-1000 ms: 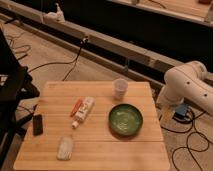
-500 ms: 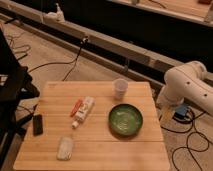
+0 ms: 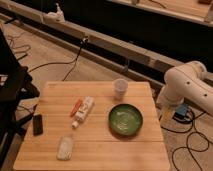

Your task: Place the bottle in the ceramic bowl

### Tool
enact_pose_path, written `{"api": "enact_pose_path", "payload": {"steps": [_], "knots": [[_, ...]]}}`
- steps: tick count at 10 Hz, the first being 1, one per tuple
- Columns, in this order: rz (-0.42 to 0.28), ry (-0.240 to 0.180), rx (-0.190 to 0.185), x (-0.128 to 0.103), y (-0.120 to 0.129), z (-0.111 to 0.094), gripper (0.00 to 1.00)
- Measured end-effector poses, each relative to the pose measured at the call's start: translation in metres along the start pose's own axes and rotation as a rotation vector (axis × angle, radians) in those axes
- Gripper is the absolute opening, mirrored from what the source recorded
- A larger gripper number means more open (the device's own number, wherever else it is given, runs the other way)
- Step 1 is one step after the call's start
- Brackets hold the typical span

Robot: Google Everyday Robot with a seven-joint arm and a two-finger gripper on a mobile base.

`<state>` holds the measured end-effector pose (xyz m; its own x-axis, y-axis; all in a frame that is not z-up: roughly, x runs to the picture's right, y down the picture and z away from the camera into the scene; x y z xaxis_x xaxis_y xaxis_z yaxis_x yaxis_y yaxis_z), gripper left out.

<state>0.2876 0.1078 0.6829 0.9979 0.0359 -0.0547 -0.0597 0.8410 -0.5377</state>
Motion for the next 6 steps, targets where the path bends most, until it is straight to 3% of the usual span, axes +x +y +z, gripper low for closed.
{"api": "enact_pose_path", "payload": {"steps": [2, 3, 6], "knots": [[-0.018, -0.014, 0.004, -0.005, -0.001, 0.000, 0.65], [-0.041, -0.040, 0.005, -0.014, -0.002, 0.002, 0.65], [-0.104, -0.165, -0.035, -0.052, -0.006, 0.012, 0.65]]}}
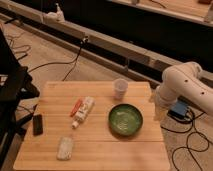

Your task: Place the bottle in the ceramic bowl

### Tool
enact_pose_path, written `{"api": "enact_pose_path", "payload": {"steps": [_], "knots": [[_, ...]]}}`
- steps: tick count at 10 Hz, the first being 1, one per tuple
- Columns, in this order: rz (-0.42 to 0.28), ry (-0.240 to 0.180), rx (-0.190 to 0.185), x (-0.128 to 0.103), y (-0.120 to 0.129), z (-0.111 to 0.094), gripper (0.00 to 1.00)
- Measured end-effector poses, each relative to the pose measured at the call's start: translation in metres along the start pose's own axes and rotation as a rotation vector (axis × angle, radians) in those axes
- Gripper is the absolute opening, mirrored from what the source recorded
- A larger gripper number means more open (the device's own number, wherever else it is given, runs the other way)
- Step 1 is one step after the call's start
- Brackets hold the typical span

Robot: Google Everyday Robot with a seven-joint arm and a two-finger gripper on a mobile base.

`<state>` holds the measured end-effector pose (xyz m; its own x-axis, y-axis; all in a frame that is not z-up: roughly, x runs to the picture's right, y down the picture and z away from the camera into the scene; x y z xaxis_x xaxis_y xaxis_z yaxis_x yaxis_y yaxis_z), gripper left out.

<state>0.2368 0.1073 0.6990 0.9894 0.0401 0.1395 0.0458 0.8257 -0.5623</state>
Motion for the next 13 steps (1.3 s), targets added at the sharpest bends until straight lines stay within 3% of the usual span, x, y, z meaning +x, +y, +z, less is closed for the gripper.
{"api": "enact_pose_path", "payload": {"steps": [3, 5, 7, 8, 13], "knots": [[-0.140, -0.091, -0.029, -0.063, -0.020, 0.012, 0.65], [-0.275, -0.155, -0.027, -0.129, -0.034, 0.017, 0.65], [-0.459, -0.220, -0.030, -0.211, -0.027, 0.025, 0.65], [-0.486, -0.225, -0.031, -0.221, -0.024, 0.026, 0.65], [-0.484, -0.221, -0.029, -0.219, -0.024, 0.025, 0.65]]}}
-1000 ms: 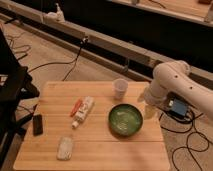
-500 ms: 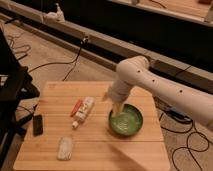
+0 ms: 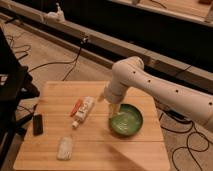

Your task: Place the bottle in the ceramic bowl

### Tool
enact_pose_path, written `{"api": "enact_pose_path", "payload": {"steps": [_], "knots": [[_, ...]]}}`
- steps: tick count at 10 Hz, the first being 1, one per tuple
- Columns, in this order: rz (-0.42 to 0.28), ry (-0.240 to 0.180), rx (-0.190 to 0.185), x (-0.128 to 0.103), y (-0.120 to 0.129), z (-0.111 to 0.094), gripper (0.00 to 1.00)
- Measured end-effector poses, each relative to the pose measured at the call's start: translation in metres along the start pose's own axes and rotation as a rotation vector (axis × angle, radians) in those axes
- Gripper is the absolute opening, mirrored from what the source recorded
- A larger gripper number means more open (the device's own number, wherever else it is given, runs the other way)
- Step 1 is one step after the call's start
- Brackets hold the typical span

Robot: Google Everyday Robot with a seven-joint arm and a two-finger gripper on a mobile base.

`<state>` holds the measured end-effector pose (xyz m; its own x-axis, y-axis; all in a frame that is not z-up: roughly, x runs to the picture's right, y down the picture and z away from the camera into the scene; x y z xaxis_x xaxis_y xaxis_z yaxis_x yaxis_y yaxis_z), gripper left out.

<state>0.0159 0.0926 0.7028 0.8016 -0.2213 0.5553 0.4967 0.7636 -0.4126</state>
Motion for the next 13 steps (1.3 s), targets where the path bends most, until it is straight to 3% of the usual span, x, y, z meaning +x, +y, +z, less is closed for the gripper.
{"api": "enact_pose_path", "payload": {"steps": [3, 7, 10, 11, 13], "knots": [[-0.044, 0.026, 0.016, 0.004, -0.020, 0.003, 0.65], [-0.126, -0.058, -0.016, -0.014, -0.060, 0.053, 0.65], [-0.242, -0.130, -0.027, -0.048, -0.109, 0.093, 0.65], [-0.316, -0.153, -0.024, -0.069, -0.125, 0.104, 0.65], [-0.360, -0.165, -0.024, -0.079, -0.132, 0.110, 0.65]]}}
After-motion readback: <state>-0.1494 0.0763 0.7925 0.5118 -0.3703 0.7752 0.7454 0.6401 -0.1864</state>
